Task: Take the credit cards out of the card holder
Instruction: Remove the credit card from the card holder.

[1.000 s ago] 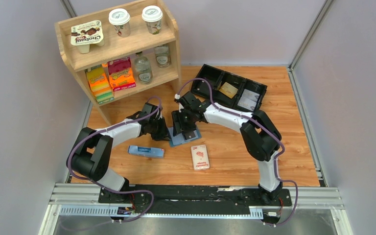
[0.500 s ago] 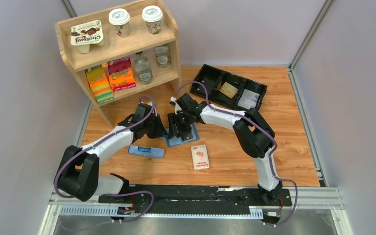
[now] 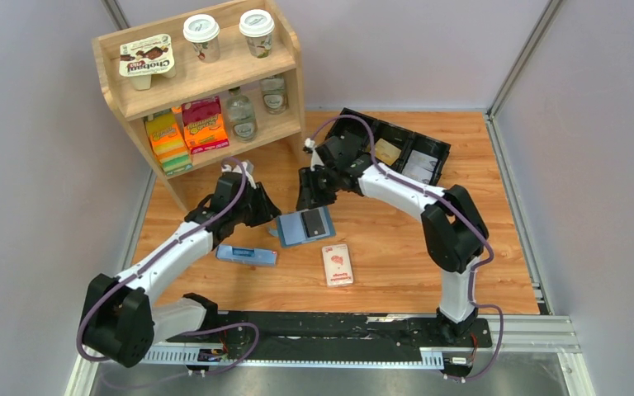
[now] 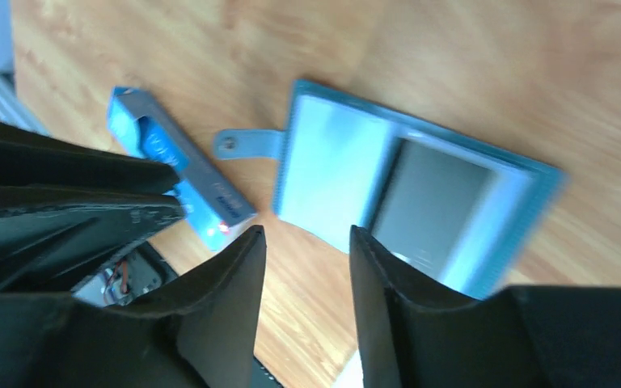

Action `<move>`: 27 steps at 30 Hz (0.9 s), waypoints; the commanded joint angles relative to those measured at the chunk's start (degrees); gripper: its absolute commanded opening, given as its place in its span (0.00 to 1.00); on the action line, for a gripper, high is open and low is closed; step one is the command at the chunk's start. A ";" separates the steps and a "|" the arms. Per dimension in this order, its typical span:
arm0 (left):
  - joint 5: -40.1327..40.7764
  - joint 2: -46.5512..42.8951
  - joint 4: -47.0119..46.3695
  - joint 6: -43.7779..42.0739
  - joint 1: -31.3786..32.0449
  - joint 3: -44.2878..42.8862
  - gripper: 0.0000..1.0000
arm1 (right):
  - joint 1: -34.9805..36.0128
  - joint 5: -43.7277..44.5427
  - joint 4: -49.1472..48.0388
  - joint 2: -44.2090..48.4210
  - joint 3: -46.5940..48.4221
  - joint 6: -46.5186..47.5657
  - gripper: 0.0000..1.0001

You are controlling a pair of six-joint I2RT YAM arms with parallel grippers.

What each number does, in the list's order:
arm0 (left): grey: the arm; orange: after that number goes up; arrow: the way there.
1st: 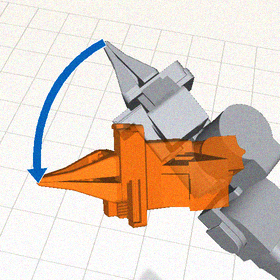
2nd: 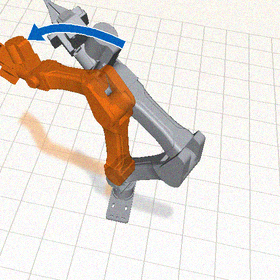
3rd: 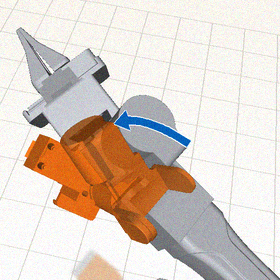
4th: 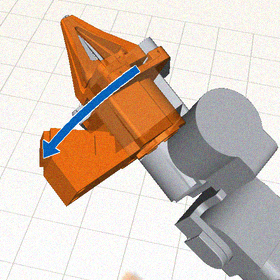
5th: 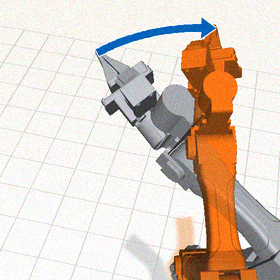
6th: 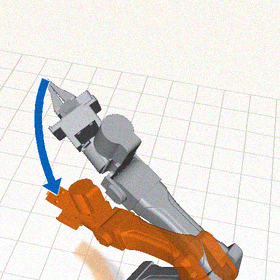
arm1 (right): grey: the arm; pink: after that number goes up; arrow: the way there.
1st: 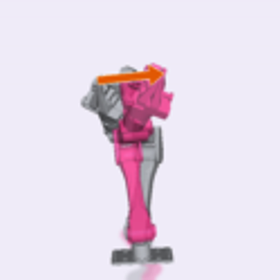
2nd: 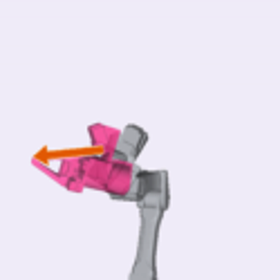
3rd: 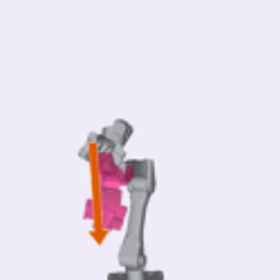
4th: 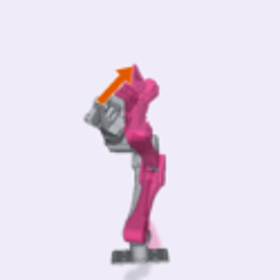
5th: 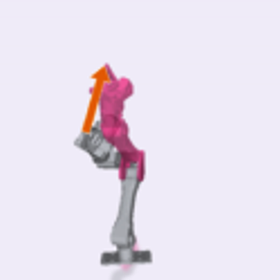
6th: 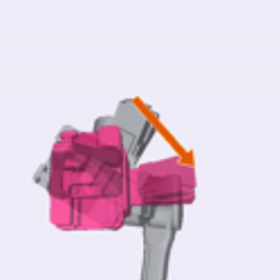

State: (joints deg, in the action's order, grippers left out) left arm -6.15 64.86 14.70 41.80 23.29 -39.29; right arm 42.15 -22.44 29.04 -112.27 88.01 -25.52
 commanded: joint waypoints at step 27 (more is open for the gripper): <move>-17.58 29.62 -22.08 10.67 0.53 -2.55 0.44 | -6.91 1.43 -14.53 -2.69 -19.01 -0.41 0.09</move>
State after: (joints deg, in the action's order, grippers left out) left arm -22.06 93.51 -3.14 50.52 23.59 -43.48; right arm 35.38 -21.19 15.70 -113.23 71.50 -25.91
